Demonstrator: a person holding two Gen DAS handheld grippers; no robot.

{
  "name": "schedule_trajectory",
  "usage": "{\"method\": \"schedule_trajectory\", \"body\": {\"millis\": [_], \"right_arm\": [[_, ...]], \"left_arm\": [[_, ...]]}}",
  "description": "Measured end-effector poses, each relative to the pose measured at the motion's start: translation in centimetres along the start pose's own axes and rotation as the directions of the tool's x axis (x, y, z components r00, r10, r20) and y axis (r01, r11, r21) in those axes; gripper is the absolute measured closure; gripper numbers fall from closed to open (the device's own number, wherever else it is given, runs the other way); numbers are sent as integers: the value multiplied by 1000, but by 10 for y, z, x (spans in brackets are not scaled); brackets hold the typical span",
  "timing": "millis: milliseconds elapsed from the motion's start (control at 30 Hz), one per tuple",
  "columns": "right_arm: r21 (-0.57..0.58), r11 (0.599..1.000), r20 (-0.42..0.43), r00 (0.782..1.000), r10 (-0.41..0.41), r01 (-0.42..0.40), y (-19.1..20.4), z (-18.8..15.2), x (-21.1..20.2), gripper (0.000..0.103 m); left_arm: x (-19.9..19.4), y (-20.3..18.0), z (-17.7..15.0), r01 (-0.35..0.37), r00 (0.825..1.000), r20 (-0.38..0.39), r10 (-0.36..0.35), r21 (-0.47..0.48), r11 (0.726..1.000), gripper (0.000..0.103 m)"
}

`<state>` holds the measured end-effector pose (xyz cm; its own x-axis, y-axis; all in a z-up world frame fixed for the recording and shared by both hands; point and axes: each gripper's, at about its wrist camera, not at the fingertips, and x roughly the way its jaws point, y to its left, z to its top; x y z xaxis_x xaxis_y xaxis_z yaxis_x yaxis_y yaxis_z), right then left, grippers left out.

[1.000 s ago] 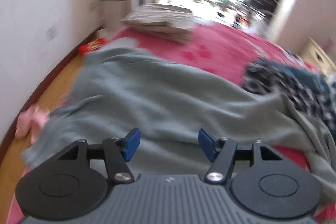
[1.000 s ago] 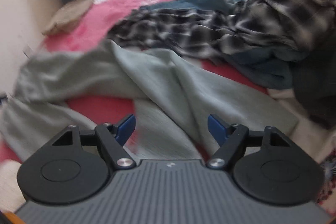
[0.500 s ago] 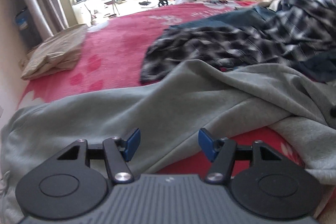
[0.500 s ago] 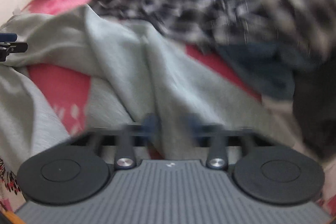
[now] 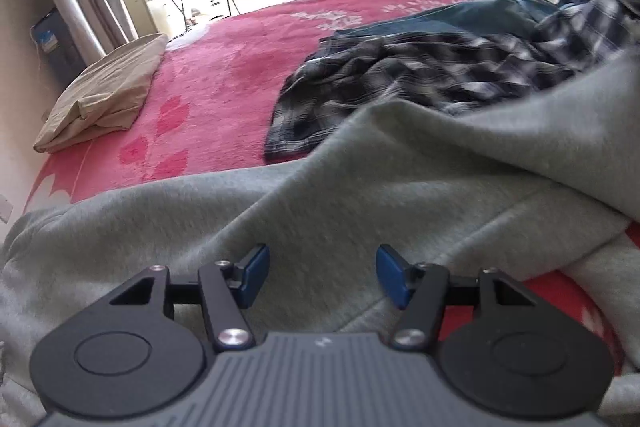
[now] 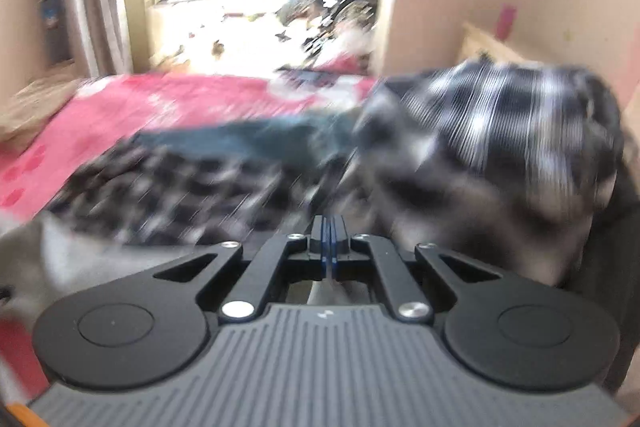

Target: Fold clothes

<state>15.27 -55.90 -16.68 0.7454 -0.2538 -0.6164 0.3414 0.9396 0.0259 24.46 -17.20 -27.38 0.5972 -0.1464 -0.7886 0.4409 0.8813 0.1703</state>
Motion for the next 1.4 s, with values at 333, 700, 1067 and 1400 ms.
{"method": "schedule_trajectory", "body": {"millis": [333, 700, 1067, 1400], "right_arm": [[199, 978, 135, 990, 33, -59, -48, 18, -16, 73], [96, 995, -57, 998, 33, -28, -38, -68, -43, 40], [-96, 995, 10, 1000, -27, 28, 3, -61, -6, 98], [-198, 978, 235, 972, -17, 65, -4, 60, -44, 98]], "left_arm": [[2, 8, -1, -6, 1000, 0, 6, -38, 999, 42], [-26, 5, -4, -3, 1000, 15, 3, -14, 1000, 42], [-27, -6, -10, 1, 1000, 2, -1, 18, 1000, 42], [-6, -3, -6, 35, 999, 6, -35, 21, 999, 41]]}}
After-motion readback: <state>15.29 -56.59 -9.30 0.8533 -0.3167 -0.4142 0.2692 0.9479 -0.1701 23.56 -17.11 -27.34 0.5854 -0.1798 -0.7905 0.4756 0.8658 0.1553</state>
